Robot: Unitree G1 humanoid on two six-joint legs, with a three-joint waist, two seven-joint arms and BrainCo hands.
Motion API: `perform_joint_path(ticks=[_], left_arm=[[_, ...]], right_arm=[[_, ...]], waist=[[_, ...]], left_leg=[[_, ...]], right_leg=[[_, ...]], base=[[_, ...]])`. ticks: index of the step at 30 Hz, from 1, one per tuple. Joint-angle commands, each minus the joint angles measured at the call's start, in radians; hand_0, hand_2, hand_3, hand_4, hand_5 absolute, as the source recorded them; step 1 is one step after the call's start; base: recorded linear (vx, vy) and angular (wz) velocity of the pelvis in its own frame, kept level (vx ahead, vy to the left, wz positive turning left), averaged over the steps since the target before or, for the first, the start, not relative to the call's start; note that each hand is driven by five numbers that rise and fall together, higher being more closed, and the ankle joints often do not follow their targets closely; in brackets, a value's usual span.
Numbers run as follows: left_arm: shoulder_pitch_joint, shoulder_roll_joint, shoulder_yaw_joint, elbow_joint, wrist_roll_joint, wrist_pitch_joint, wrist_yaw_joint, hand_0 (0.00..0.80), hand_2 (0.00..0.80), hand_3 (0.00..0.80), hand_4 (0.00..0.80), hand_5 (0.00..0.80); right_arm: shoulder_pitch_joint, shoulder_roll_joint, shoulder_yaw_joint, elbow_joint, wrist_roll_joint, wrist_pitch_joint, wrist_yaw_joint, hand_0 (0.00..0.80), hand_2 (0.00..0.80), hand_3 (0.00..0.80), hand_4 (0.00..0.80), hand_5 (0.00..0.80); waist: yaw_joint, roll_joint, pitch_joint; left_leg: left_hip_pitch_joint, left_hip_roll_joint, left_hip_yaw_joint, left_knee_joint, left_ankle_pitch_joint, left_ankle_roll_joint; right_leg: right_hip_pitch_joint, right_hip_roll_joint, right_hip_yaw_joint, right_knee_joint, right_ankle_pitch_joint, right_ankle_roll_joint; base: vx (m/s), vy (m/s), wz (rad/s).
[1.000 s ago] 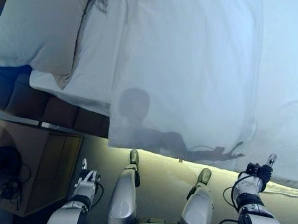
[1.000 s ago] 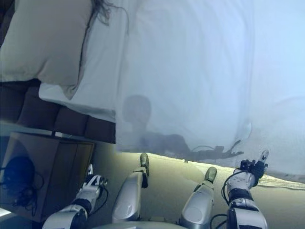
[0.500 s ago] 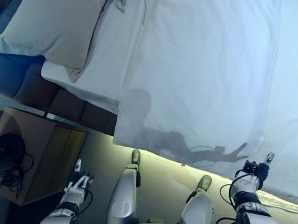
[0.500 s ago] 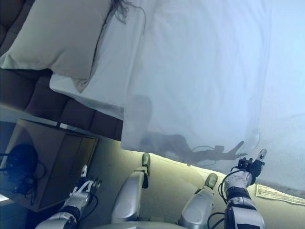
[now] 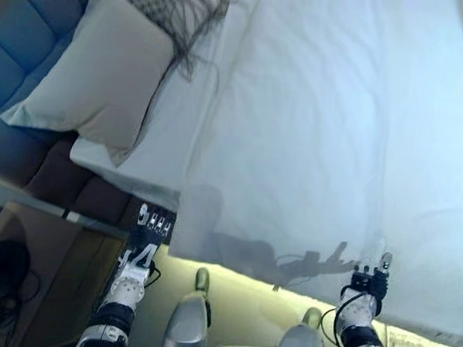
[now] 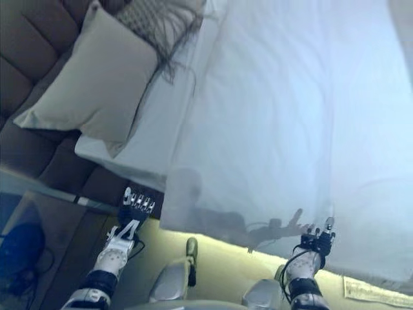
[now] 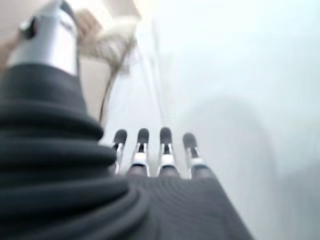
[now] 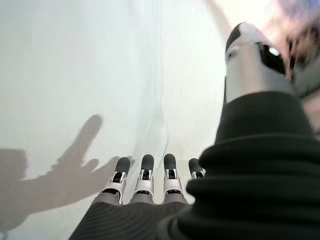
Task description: Make the bed neatly
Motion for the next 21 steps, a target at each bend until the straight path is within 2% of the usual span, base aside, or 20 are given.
perform_joint_path(ticks=[1,5,12,16,21], left_arm=[[0.005,0.01,0.022,-0.057,0.123,0.002,-0.087,0.0,0.0,0.0,0.0,0.0],[0.058,0.044,0.018,-0.093,0.282,-0.021,-0.132,0.0,0.0,0.0,0.0,0.0],[0.112,0.076,-0.009,-0.177,0.385,-0.014,-0.152,0.0,0.0,0.0,0.0,0.0],[0.136,0.077,0.005,-0.184,0.376,-0.035,-0.11,0.0,0.0,0.0,0.0,0.0],[0.148,0.062,0.038,-0.163,0.351,-0.061,-0.093,0.0,0.0,0.0,0.0,0.0]], right_arm=[[0.058,-0.043,0.006,-0.113,-0.098,0.067,0.141,0.0,0.0,0.0,0.0,0.0],[0.129,-0.072,0.015,-0.116,-0.145,0.126,0.264,0.0,0.0,0.0,0.0,0.0],[0.207,-0.112,0.035,-0.102,-0.28,0.15,0.368,0.0,0.0,0.0,0.0,0.0],[0.224,-0.11,0.063,-0.145,-0.289,0.138,0.4,0.0,0.0,0.0,0.0,0.0],[0.222,-0.096,0.086,-0.171,-0.298,0.153,0.352,0.0,0.0,0.0,0.0,0.0]], waist=[[-0.009,0.028,-0.039],[-0.019,0.009,-0.079],[-0.017,-0.012,-0.12],[-0.016,-0.019,-0.135],[-0.016,-0.023,-0.146]], left_leg=[[0.149,-0.005,0.052,-0.074,-0.019,0.056],[0.184,0.007,0.076,-0.104,-0.013,0.049],[0.207,0.008,0.092,-0.155,-0.001,0.04],[0.205,0.01,0.102,-0.163,0.001,0.032],[0.223,0.021,0.107,-0.151,-0.003,0.03]], right_leg=[[-0.022,0.057,0.061,0.016,0.112,-0.019],[0.003,0.074,0.061,-0.013,0.113,-0.011],[0.035,0.097,0.032,-0.085,0.13,0.004],[0.042,0.106,0.016,-0.115,0.14,0.009],[0.048,0.112,0.019,-0.097,0.123,0.001]], base=[[0.063,-0.097,-0.27],[0.023,-0.107,-0.32],[-0.021,-0.09,-0.08],[-0.054,-0.051,-0.04],[-0.005,-0.006,-0.02]])
